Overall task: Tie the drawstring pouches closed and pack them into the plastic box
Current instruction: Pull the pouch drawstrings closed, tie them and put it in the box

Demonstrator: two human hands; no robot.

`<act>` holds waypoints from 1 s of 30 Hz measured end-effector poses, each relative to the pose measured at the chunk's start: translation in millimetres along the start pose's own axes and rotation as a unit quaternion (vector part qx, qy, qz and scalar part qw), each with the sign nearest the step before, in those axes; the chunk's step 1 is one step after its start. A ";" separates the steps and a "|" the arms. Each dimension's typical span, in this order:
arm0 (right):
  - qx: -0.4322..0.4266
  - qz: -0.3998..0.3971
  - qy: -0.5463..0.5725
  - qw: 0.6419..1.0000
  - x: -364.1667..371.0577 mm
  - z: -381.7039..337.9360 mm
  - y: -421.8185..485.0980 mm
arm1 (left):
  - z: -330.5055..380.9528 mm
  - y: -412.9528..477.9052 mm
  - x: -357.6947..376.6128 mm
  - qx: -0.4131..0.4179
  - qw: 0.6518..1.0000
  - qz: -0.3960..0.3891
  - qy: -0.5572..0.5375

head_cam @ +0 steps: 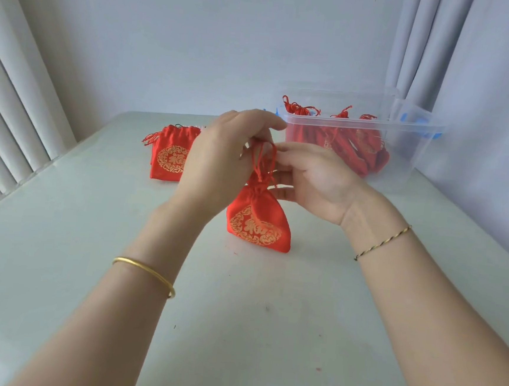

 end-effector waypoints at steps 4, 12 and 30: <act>0.013 -0.035 0.020 0.999 4.7 3.5 -0.6 | 1.1 -1.1 -5.6 0.019 0.999 0.041 0.012; -0.051 0.163 -0.048 0.984 -30.2 -7.3 3.7 | -23.5 1.9 -12.8 -0.077 0.996 0.040 -0.006; 0.071 0.247 0.234 0.938 -48.3 28.8 7.8 | -52.8 -18.9 14.6 -0.421 0.839 -0.032 -0.343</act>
Point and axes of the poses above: each hand's wrist, its own y-axis towards the middle knuckle, its own x-axis out of the palm, z = x × y, the point moved 7 cm from there along y, towards the middle knuckle, and after that the axes turned 10 degrees about z, right-handed, at the moved point
